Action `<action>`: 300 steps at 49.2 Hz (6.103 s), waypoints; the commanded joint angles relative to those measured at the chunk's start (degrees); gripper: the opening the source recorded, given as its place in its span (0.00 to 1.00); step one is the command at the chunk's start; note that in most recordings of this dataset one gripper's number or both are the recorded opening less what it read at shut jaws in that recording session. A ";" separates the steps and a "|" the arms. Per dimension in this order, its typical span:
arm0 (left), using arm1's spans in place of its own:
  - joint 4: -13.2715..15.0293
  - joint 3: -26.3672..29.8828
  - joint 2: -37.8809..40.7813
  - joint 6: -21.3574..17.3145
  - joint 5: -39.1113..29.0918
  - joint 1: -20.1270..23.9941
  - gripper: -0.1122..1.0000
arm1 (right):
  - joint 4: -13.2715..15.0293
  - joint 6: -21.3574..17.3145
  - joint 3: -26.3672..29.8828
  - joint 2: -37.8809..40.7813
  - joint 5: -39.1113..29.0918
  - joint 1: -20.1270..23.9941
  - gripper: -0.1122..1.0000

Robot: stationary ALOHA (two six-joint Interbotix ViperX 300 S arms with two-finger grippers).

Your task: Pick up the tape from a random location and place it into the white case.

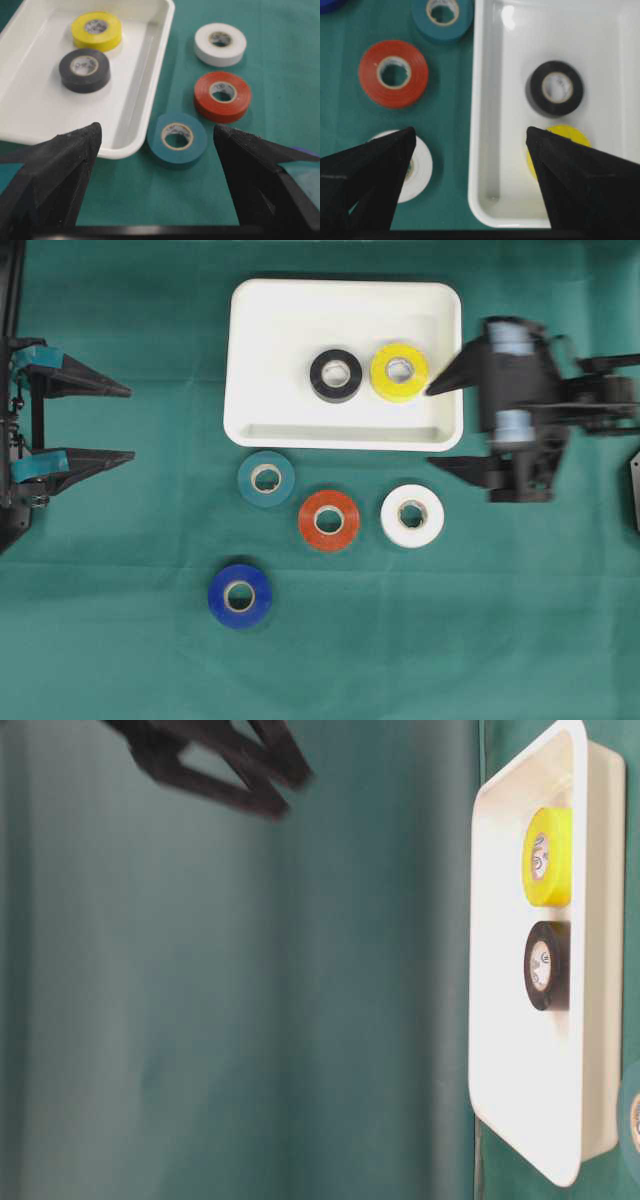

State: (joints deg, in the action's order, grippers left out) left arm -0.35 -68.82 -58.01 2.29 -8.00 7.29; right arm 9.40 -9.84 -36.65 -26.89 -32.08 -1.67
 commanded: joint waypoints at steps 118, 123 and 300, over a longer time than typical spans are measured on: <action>0.35 0.70 1.23 0.35 3.16 -13.01 0.92 | -0.26 -5.80 -31.46 -28.21 18.11 0.09 0.88; 0.35 0.88 2.90 0.18 5.71 -13.01 0.92 | -0.26 -5.80 -31.46 -28.21 18.19 0.09 0.88; -0.44 86.92 78.57 -0.44 -40.17 -12.04 0.92 | 0.18 -5.63 -31.73 -27.42 17.93 0.09 0.88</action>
State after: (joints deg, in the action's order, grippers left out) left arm -0.62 18.63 22.06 1.67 -50.27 -4.31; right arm 9.49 -15.56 -68.99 -54.76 -14.41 -1.67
